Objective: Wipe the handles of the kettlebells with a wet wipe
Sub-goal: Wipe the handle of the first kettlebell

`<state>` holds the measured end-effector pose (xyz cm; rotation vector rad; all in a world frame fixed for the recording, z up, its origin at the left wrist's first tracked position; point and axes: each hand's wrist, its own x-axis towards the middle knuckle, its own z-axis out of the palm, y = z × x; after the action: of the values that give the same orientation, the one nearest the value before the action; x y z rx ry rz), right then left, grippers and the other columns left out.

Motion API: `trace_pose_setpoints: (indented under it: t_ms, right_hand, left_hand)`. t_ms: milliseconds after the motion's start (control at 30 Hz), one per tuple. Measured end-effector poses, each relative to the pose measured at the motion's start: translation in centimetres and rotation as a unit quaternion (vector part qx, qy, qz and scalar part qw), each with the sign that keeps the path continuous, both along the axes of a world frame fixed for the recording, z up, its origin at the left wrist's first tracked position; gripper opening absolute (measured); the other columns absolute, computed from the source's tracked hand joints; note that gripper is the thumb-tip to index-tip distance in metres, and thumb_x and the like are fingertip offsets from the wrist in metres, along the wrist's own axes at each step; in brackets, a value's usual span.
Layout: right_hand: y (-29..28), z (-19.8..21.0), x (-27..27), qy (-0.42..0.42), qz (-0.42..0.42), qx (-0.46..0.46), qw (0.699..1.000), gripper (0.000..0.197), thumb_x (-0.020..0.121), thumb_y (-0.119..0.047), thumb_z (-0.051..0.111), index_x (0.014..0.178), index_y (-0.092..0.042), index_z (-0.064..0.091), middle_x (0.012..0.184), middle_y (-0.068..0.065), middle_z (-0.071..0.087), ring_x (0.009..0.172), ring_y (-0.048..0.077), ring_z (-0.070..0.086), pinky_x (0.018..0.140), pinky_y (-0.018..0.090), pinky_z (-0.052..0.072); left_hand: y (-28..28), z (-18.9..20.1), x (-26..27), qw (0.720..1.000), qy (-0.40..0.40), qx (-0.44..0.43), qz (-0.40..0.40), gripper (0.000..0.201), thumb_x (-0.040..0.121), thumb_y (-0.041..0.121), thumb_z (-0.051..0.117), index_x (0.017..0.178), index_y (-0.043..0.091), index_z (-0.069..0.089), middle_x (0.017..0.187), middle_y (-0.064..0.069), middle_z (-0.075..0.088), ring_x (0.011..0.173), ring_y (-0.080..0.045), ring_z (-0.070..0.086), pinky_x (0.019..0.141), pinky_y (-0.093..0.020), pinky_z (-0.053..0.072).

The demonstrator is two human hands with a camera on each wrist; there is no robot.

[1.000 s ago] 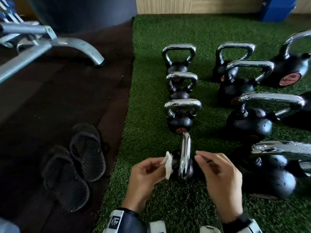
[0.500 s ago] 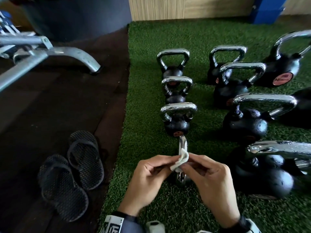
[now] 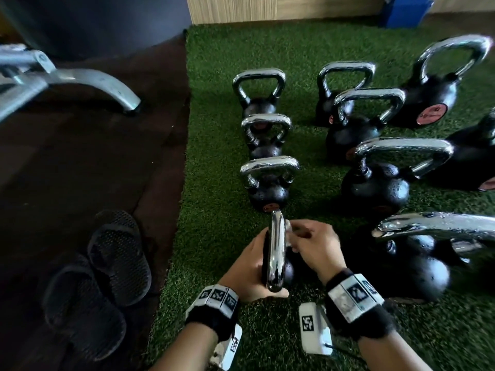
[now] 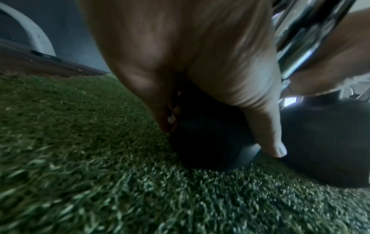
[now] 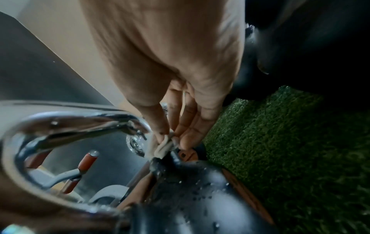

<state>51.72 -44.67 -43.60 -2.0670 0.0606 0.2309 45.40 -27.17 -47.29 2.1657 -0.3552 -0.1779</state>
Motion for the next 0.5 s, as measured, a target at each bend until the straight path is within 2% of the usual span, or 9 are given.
trace_pose_setpoints:
  t_ms: [67,100,133,233,300,367,500]
  right_hand:
    - [0.7,-0.5,0.4,-0.013,-0.003,-0.004,1.000,0.013,0.077,-0.025,0.078,0.085,-0.034,0.074,0.071,-0.014,0.073,0.070,0.005,0.070,0.070,0.025,0.057]
    - [0.8,-0.6,0.5,-0.015,-0.002,-0.014,1.000,0.013,0.078,-0.025,0.078,0.079,-0.037,0.072,0.069,-0.017,0.072,0.067,0.001,0.069,0.067,0.020,0.056]
    - [0.9,-0.7,0.5,-0.005,-0.004,-0.014,1.000,0.015,0.078,-0.024,0.077,0.076,-0.037,0.072,0.067,-0.017,0.072,0.066,0.000,0.069,0.067,0.020,0.056]
    - [1.1,-0.7,1.2,0.038,-0.013,0.007,0.999,0.011,0.079,-0.018,0.075,0.083,-0.027,0.078,0.072,-0.005,0.076,0.074,0.014,0.073,0.081,0.036,0.061]
    - [1.3,-0.3,1.6,0.022,-0.006,0.021,1.000,0.013,0.080,-0.019,0.074,0.087,-0.028,0.080,0.074,-0.006,0.076,0.076,0.011,0.073,0.079,0.035,0.061]
    - [1.2,0.2,1.8,-0.025,0.015,0.051,0.998,0.015,0.084,-0.022,0.073,0.091,-0.034,0.079,0.075,-0.013,0.076,0.074,0.003,0.072,0.073,0.029,0.060]
    - [0.8,0.7,2.3,-0.058,0.051,0.067,0.995,0.026,0.088,-0.010,0.071,0.092,-0.034,0.079,0.081,-0.011,0.078,0.075,0.009,0.075,0.075,0.033,0.061]
  left_hand:
    - [0.3,-0.6,-0.1,1.000,-0.010,-0.016,0.013,0.130,0.056,0.035,0.099,0.159,0.016,0.024,0.163,0.007,0.028,0.152,-0.017,0.029,0.122,-0.046,0.033]
    - [0.4,-0.8,-0.2,1.000,-0.013,-0.023,0.014,0.130,0.055,0.034,0.099,0.159,0.019,0.023,0.161,0.008,0.030,0.151,-0.018,0.032,0.122,-0.047,0.034]
    - [0.4,-0.9,-0.2,0.999,-0.015,-0.028,0.013,0.130,0.055,0.033,0.099,0.159,0.022,0.022,0.160,0.009,0.031,0.150,-0.018,0.033,0.122,-0.046,0.034]
    - [0.2,-1.0,-0.2,0.999,0.006,-0.037,0.027,0.132,0.053,0.031,0.099,0.159,0.028,0.020,0.157,0.011,0.033,0.148,-0.018,0.036,0.121,-0.044,0.035]
    - [0.3,-1.1,-0.3,0.998,0.031,-0.045,0.042,0.130,0.052,0.027,0.099,0.157,0.030,0.022,0.152,0.009,0.039,0.144,-0.016,0.040,0.118,-0.045,0.040]
    - [0.3,-1.0,-0.3,0.997,0.049,-0.041,0.045,0.132,0.053,0.025,0.099,0.157,0.028,0.019,0.151,0.006,0.040,0.143,-0.014,0.041,0.118,-0.043,0.039]
    - [0.1,-0.5,-0.3,0.996,0.060,-0.019,0.056,0.134,0.053,0.025,0.100,0.158,0.017,0.018,0.154,0.005,0.037,0.145,-0.011,0.036,0.122,-0.038,0.033]
